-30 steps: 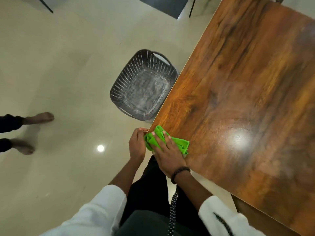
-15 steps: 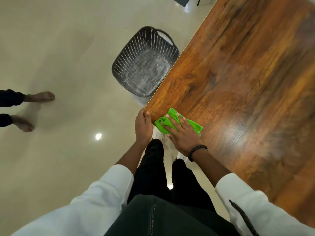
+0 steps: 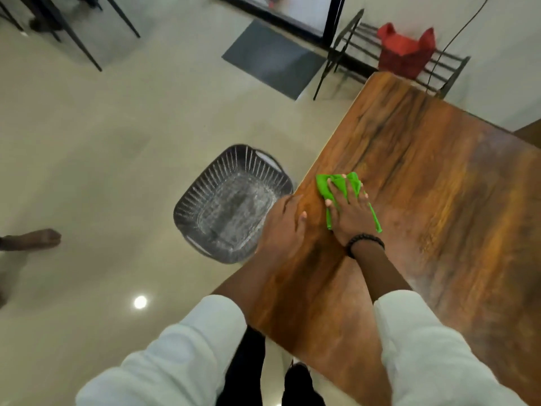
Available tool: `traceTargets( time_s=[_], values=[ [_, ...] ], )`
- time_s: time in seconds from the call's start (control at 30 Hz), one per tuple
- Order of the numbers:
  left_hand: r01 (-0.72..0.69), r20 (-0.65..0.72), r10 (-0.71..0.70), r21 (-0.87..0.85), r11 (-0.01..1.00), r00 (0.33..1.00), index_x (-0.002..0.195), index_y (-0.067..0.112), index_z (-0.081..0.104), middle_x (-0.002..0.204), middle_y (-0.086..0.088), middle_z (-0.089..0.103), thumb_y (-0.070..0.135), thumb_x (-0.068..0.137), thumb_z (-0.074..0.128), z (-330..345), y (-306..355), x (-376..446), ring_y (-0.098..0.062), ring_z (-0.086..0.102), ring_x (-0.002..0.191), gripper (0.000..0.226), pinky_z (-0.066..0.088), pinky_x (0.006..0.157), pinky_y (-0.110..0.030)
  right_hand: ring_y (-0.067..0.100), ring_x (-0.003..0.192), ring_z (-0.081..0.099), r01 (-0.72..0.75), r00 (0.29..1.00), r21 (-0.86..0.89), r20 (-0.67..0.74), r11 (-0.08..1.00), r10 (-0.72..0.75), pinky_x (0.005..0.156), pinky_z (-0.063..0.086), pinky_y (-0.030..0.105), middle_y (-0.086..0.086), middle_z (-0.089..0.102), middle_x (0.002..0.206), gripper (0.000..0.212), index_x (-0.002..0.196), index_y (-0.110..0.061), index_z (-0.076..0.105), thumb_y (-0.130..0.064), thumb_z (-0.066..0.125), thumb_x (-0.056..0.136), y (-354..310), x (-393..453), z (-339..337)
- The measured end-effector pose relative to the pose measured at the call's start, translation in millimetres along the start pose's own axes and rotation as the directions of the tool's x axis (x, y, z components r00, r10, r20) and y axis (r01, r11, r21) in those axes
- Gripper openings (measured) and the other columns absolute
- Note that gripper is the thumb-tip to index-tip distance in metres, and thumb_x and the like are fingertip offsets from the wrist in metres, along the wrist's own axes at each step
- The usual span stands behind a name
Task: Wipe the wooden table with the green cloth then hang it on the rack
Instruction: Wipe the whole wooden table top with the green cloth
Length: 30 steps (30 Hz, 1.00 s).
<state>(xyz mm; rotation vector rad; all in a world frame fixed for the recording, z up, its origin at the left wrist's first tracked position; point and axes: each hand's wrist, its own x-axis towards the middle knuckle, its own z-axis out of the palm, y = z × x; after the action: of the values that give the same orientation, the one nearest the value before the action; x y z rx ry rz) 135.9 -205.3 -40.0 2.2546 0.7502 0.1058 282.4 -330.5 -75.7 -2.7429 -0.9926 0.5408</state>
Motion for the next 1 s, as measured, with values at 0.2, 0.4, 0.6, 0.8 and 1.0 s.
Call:
traceTargets(
  time_s=[0.2,0.4,0.6,0.8,1.0],
  values=[
    [-0.127,0.059,0.125,0.027,0.991,0.99,0.14,0.013,0.043,0.146,-0.009,0.042,0.034,0.098,0.036,18.5,20.0,88.5,-0.024,0.038,0.134,0.047,0.029,0.115,-0.036,0.034,0.148,0.017,-0.151,0.974,0.086,-0.155,0.985,0.163,0.116,0.023,0.055,0.013,0.022,0.16,0.055,0.152,-0.025,0.031,-0.04,0.024,0.1,-1.4,5.8,-5.8],
    [0.024,0.087,-0.013,-0.127,0.992,0.996,0.144,0.012,0.038,0.146,-0.009,0.041,0.029,0.101,0.041,35.6,35.3,127.5,-0.024,0.039,0.135,0.046,0.028,0.109,-0.03,0.028,0.149,0.014,-0.163,0.984,0.12,-0.058,0.979,0.171,0.118,0.009,0.041,-0.004,0.013,0.163,0.052,0.153,-0.043,0.014,-0.046,0.025,0.102,1.7,-60.8,9.3],
    [0.079,-0.008,-0.082,-0.166,0.983,0.997,0.146,0.024,0.037,0.147,0.003,0.044,0.036,0.101,0.038,46.8,40.3,127.3,-0.013,0.039,0.134,0.047,0.03,0.107,-0.025,0.034,0.149,0.011,-0.15,0.973,0.094,-0.163,0.984,0.164,0.122,0.004,0.042,0.0,0.011,0.162,0.053,0.152,-0.034,0.026,-0.046,0.022,0.101,57.9,77.4,-37.7],
    [0.164,-0.03,-0.173,-0.199,0.966,0.984,0.147,0.027,0.037,0.147,0.009,0.045,0.039,0.102,0.032,51.1,53.3,158.9,-0.012,0.041,0.134,0.046,0.026,0.101,-0.018,0.035,0.149,0.001,-0.155,0.971,0.116,-0.163,0.981,0.173,0.121,-0.002,0.044,0.0,0.007,0.164,0.052,0.154,-0.037,0.018,-0.045,0.024,0.103,63.3,185.1,-71.5],
    [0.285,-0.12,-0.353,-0.38,0.88,0.928,0.123,0.021,0.06,0.113,0.009,0.062,0.027,0.104,0.033,45.8,69.1,164.4,-0.018,0.058,0.111,0.033,0.037,0.087,-0.02,0.027,0.15,0.004,0.276,0.96,0.112,-0.073,0.955,-0.27,0.121,0.005,0.043,-0.007,0.01,0.163,0.052,0.153,-0.033,0.027,-0.039,0.026,0.101,17.5,87.8,-38.7]
  ],
)
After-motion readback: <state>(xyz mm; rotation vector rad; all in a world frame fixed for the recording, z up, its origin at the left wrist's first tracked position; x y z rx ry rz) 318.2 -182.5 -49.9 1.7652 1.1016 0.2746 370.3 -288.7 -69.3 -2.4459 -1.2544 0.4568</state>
